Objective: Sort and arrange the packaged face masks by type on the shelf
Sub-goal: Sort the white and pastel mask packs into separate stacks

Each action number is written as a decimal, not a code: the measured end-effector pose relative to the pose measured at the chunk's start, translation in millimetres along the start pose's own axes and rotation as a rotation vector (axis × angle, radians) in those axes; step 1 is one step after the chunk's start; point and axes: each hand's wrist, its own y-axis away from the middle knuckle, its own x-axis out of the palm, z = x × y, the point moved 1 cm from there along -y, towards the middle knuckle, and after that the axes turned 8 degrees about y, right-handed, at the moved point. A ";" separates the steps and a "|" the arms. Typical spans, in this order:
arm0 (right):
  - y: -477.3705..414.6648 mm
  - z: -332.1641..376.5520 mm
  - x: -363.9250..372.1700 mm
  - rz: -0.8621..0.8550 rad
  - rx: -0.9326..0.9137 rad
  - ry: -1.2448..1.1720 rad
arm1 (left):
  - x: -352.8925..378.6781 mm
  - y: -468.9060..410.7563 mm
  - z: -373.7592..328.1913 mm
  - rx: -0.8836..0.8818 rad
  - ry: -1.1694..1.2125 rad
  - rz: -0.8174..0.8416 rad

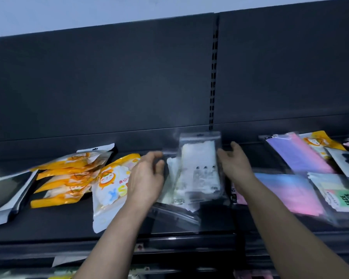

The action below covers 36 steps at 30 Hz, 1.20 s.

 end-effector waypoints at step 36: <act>19.3 -93.9 -165.4 -0.227 -0.355 1.052 | 163.8 37.4 -123.7 0.351 -0.375 0.761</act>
